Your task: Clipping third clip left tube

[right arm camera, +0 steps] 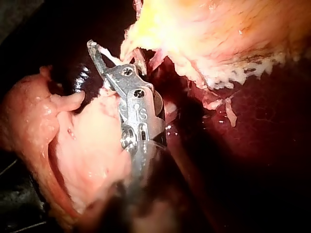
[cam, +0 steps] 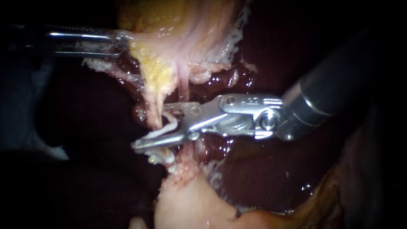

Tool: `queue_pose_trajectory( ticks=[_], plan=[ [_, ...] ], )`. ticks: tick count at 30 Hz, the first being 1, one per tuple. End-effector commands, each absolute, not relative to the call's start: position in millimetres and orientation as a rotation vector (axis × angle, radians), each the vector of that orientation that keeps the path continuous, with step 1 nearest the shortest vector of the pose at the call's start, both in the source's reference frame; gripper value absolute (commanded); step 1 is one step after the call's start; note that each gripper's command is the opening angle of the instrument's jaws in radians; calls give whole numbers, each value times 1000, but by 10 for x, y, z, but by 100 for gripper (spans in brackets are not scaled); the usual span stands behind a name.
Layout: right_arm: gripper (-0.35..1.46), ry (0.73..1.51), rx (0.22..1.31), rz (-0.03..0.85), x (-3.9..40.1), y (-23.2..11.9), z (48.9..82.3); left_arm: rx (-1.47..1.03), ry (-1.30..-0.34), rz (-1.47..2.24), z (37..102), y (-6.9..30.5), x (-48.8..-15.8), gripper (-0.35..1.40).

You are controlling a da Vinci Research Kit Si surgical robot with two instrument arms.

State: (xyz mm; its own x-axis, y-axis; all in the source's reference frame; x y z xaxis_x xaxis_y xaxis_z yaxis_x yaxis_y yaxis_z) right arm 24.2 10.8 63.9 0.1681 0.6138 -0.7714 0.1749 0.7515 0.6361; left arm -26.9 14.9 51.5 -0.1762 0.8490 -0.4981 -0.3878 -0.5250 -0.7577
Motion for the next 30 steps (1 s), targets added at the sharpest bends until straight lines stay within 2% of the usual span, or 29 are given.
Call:
queue_pose_trajectory(
  ticks=[1, 12, 21, 27, 30],
  plan=[
    [49, 1402, 710, 355, 244, 108, 638, -1204, -600, 1822, 516, 149, -270, -35],
    [48, 1444, 747, 396, 245, 120, 606, -1204, -599, 1823, 517, 149, -270, -35],
    [41, 1422, 840, 483, 231, 132, 564, -1205, -600, 1823, 518, 149, -269, -35],
    [38, 1415, 861, 503, 232, 132, 555, -1201, -602, 1819, 518, 149, -269, -35],
    [28, 1405, 882, 527, 231, 132, 556, -1202, -602, 1819, 519, 149, -269, -35]
  ],
)
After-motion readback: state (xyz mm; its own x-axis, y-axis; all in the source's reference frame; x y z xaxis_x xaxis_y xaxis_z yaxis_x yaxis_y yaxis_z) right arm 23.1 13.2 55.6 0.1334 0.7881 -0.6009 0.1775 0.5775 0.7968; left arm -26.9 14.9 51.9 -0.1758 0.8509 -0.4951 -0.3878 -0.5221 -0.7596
